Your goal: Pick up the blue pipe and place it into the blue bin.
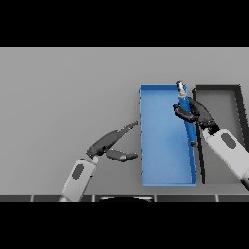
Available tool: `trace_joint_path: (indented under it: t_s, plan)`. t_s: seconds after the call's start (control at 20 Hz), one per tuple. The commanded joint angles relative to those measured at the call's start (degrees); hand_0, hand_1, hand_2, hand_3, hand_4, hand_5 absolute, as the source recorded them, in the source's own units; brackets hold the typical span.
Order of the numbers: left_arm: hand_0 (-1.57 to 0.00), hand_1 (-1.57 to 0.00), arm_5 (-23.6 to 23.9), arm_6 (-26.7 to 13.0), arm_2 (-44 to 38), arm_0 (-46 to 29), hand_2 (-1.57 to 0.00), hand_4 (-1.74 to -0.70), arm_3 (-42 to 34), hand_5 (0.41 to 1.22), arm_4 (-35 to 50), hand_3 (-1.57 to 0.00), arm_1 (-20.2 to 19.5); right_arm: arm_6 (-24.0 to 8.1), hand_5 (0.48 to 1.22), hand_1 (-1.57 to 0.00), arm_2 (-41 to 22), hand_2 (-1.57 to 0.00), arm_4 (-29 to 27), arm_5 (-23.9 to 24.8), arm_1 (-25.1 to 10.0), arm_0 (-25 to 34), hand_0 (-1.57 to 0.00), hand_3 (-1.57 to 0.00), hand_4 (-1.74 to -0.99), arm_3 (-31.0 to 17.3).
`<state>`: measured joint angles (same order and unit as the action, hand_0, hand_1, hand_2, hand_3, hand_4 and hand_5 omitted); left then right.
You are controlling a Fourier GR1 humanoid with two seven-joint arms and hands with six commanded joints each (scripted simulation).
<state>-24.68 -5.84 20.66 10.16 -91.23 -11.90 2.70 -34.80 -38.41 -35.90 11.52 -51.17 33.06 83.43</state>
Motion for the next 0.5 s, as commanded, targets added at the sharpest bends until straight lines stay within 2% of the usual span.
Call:
trace_joint_path:
  t_s: [0.0,0.1,0.3,0.45]
  plan:
    - [0.0,0.0,-0.1,0.4,0.1,-0.4,0.0,-0.89,-0.2,0.428,0.1,0.0,-0.2,-0.2,0.934,-0.14,-1.5,-0.14,-1.0,0.0,-0.8,0.3,-0.16,-0.08,-1.083,-0.2]
    - [0.0,0.0,0.1,-0.4,-0.2,0.1,0.0,-0.89,-0.2,0.426,0.1,0.0,-0.1,-0.1,0.868,-0.09,-4.0,-0.09,-2.4,0.2,-1.8,1.5,-0.1,-0.05,-1.071,-1.1]
    - [0.0,0.0,0.3,-0.5,-0.4,0.7,0.0,-0.89,0.4,0.428,-0.5,0.0,-0.5,-0.1,0.759,-0.04,-14.4,-0.04,-7.5,1.4,-5.7,7.8,-0.04,-0.02,-1.046,-2.1]
    - [0.0,0.0,0.2,-0.9,-0.1,0.5,0.0,-0.89,0.2,0.429,-0.4,0.0,0.0,-0.1,0.696,-0.02,-16.2,-0.02,-8.2,1.9,-5.6,9.0,-0.02,-0.01,-1.033,-2.5]
